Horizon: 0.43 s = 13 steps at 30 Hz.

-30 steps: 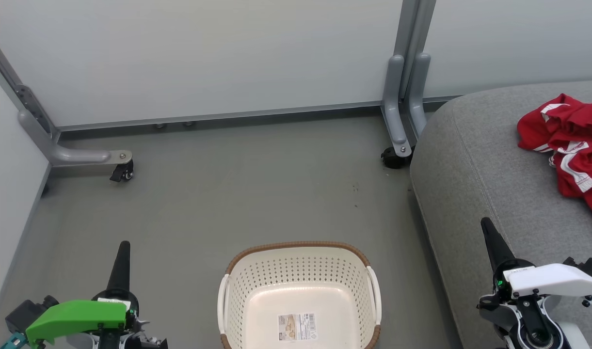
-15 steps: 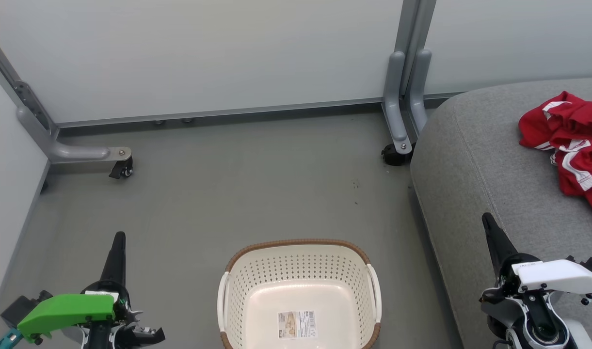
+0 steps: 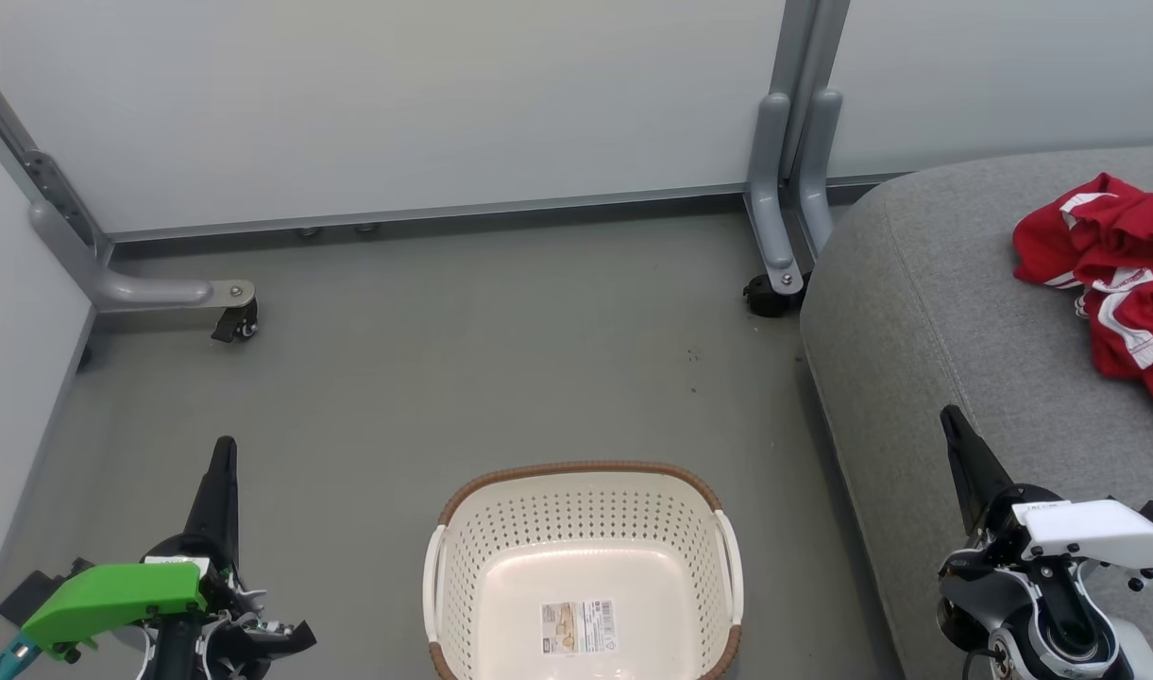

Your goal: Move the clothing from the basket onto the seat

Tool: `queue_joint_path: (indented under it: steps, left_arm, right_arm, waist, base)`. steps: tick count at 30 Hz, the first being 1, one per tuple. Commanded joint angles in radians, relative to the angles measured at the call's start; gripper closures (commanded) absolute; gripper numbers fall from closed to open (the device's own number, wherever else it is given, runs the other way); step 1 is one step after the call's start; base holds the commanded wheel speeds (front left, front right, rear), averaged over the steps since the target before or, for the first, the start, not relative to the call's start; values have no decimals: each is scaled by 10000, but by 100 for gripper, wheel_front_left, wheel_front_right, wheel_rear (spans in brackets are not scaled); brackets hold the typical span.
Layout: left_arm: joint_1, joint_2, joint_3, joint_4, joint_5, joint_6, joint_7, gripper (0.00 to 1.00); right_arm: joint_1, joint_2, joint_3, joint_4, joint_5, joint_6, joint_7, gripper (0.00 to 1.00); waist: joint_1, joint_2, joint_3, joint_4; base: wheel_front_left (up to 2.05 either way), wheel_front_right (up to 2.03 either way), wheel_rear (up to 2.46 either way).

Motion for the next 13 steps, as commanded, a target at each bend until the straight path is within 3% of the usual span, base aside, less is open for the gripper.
queue_joint_path:
  steps: [1,13]
  left_arm:
    - [-167,3,82,46,-186,-92,64,100]
    - [-209,-35,138,52,-291,-98,142,100]
  right_arm:
    - [-146,16,-44,38,202,4,52,100]
    - [-146,52,-106,56,299,4,123,100]
  waist:
    - [0,0,10,1]
    - [0,0,29,3]
  base:
    - [0,0,0]
    - [0,0,0]
